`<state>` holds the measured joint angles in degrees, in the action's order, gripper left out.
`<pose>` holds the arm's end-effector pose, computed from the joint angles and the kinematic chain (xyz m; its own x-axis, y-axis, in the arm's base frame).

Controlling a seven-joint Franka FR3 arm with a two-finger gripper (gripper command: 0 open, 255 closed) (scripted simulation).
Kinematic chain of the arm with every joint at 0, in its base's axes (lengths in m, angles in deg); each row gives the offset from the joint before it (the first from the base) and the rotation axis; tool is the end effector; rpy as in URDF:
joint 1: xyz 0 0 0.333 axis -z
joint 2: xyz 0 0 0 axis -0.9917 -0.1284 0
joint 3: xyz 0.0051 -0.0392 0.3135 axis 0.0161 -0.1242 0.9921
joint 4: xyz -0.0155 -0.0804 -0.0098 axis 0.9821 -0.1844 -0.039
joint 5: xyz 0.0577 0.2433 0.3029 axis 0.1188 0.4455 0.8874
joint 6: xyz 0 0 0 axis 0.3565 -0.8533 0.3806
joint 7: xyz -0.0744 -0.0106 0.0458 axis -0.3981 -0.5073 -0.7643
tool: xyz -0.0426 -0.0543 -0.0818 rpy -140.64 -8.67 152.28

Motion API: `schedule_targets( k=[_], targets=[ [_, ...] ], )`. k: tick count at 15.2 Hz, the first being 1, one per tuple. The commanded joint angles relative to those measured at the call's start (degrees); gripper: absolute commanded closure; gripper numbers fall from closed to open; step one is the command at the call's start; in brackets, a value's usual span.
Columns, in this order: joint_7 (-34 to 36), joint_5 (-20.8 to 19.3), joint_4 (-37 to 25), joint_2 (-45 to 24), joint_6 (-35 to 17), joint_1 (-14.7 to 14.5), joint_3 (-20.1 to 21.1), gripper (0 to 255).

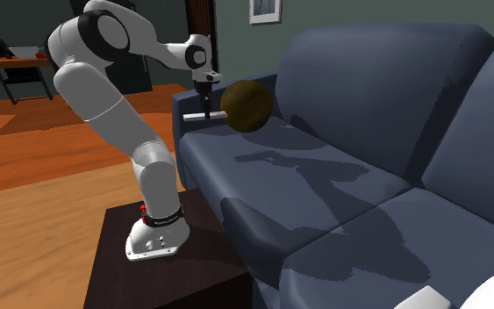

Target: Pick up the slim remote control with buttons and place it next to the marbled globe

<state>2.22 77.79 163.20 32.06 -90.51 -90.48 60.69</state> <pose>0.2536 0.3787 0.4844 0.9999 -0.0135 -0.0083 -0.0134 -0.9998 0.0128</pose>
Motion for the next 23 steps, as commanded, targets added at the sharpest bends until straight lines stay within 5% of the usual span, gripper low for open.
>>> schedule_targets(
  k=[1,23],
  targets=[
    [0.1,0.1,1.2,-0.4,-1.7,0.0,0.5,255],
    [3.1,-2.3,11.9,-9.6,-20.8,2.3,7.6,255]
  ],
)
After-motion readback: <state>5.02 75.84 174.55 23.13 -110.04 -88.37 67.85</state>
